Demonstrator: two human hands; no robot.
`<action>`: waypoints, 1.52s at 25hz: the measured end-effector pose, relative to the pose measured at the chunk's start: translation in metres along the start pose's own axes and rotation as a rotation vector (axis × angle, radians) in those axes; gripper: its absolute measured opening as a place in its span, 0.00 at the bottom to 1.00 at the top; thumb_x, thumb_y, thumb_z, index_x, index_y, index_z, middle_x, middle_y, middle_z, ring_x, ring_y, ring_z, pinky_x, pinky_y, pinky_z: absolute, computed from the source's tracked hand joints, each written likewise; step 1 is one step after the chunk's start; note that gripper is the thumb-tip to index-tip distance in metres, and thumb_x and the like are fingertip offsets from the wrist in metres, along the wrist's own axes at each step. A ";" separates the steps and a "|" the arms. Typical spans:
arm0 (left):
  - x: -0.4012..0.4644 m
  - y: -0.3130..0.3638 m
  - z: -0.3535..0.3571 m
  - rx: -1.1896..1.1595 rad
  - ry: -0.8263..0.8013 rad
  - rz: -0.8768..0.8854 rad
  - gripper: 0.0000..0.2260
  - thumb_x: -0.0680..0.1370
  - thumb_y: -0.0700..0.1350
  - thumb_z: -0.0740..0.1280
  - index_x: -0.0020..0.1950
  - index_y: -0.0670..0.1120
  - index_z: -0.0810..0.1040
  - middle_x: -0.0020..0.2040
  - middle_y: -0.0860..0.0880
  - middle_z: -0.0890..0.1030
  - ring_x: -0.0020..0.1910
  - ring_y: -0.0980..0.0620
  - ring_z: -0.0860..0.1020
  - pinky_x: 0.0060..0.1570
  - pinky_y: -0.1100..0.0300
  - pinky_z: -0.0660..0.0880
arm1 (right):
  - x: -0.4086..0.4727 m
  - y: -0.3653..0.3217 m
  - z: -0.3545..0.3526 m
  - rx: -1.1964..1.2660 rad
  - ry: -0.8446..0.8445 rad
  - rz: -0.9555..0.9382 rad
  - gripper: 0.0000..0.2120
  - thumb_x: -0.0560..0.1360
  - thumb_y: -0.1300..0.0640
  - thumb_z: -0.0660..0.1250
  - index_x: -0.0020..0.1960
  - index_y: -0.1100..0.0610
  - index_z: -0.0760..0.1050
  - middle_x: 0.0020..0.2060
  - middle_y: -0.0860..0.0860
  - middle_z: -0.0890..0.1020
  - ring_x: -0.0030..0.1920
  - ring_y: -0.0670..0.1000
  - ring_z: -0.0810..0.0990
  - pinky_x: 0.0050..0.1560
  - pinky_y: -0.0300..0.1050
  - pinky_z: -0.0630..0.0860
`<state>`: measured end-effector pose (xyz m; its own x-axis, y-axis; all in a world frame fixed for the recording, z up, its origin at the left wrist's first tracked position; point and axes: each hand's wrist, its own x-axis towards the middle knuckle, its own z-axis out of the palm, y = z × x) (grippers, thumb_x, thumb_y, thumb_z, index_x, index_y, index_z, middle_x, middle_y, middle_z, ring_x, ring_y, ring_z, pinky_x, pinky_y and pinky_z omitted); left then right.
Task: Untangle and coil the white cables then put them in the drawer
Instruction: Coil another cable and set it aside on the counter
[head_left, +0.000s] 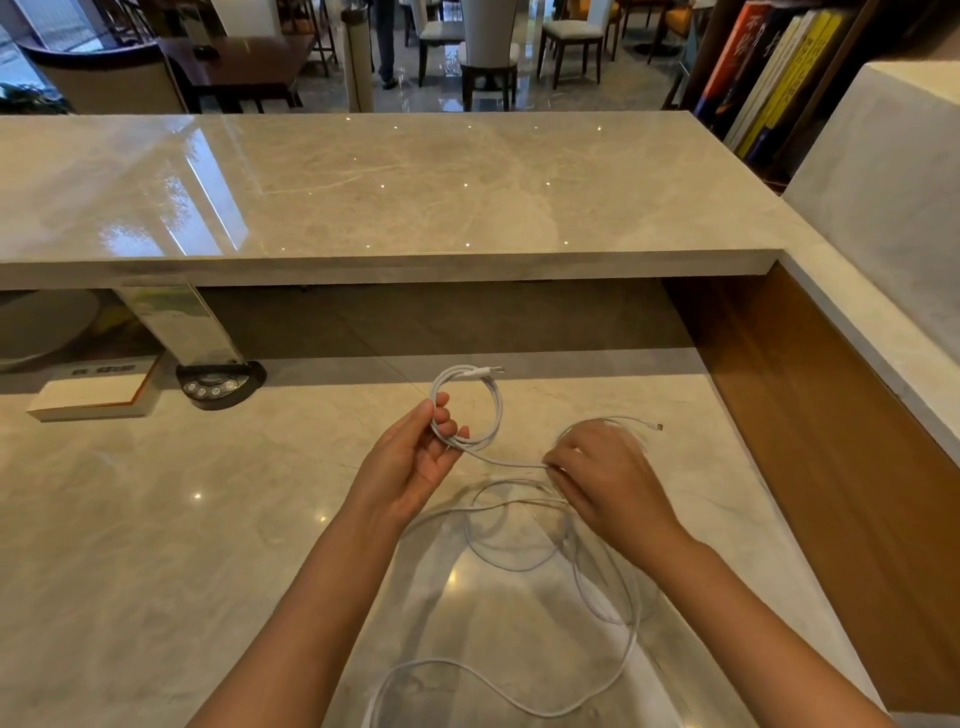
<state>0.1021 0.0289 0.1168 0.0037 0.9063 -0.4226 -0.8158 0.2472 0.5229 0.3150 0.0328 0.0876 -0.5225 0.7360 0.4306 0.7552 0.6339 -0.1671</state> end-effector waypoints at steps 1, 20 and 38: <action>-0.001 -0.002 0.001 0.025 -0.009 -0.015 0.09 0.80 0.39 0.57 0.47 0.40 0.76 0.29 0.49 0.76 0.26 0.57 0.75 0.38 0.60 0.81 | 0.002 0.006 -0.003 -0.081 -0.049 0.068 0.01 0.71 0.60 0.69 0.42 0.55 0.79 0.37 0.52 0.79 0.39 0.55 0.76 0.38 0.46 0.72; -0.006 -0.023 0.010 0.091 -0.065 -0.131 0.11 0.80 0.39 0.55 0.44 0.40 0.75 0.27 0.50 0.74 0.24 0.58 0.71 0.35 0.63 0.79 | 0.017 -0.008 -0.004 1.201 -0.159 0.823 0.11 0.75 0.71 0.60 0.43 0.60 0.77 0.31 0.52 0.79 0.24 0.47 0.74 0.26 0.37 0.69; -0.005 -0.036 0.018 0.100 0.021 -0.122 0.08 0.79 0.35 0.58 0.44 0.37 0.76 0.26 0.48 0.73 0.23 0.57 0.71 0.35 0.61 0.80 | 0.012 -0.030 0.004 0.815 0.198 0.494 0.07 0.78 0.60 0.61 0.44 0.49 0.70 0.39 0.49 0.77 0.34 0.44 0.77 0.35 0.33 0.74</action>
<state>0.1421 0.0215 0.1134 0.0864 0.8606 -0.5019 -0.7485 0.3885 0.5374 0.2849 0.0238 0.0945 -0.0881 0.9570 0.2763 0.3263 0.2898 -0.8997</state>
